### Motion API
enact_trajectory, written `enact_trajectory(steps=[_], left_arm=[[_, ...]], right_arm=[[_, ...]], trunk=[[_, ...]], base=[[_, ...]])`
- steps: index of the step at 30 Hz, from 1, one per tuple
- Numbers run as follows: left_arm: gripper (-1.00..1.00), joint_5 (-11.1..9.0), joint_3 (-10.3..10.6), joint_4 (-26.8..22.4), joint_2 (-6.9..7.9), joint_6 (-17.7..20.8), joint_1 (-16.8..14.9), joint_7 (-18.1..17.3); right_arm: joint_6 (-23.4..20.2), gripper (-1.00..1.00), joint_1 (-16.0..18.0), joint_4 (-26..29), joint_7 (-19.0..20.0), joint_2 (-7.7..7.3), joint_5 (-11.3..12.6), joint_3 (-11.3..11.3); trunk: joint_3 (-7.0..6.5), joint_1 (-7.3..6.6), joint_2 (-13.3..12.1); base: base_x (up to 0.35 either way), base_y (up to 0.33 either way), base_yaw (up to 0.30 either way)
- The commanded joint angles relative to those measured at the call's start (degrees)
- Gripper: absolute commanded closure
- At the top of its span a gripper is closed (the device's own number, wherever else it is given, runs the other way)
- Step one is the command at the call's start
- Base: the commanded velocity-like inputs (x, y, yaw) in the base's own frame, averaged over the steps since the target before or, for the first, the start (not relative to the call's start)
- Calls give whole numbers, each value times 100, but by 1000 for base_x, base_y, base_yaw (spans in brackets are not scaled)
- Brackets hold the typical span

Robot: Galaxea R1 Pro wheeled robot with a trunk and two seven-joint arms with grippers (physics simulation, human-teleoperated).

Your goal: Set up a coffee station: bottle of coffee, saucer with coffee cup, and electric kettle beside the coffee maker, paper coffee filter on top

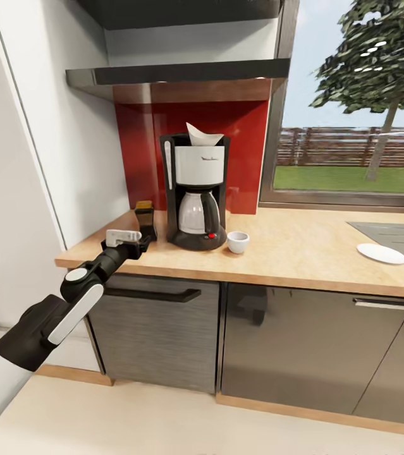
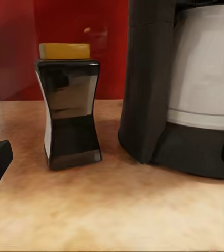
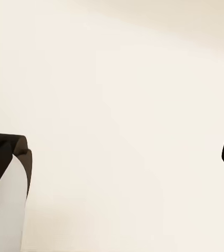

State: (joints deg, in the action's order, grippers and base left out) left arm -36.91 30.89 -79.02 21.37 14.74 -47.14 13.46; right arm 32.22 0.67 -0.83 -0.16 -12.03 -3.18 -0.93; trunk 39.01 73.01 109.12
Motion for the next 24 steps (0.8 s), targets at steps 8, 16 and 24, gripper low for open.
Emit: enact_trajectory(steps=[8,16,24], left_arm=[[-100,-85,51,-543,107,26,-7,-218],[-100,-619,71,-488,427,26,489,-4197],[-100,-807,803,1497,474,-622,1226,-7562]], right_arm=[[25,-100,4,-6,-2,-2,-30,-10],[22,-100,4,-7,-2,2,-33,-12],[16,-100,8,21,28,30,-67,-43]], trunk=[[6,-1,3],[6,-1,3],[6,-1,3]], base=[[-14,0,0],[-1,0,0],[0,0,0]])
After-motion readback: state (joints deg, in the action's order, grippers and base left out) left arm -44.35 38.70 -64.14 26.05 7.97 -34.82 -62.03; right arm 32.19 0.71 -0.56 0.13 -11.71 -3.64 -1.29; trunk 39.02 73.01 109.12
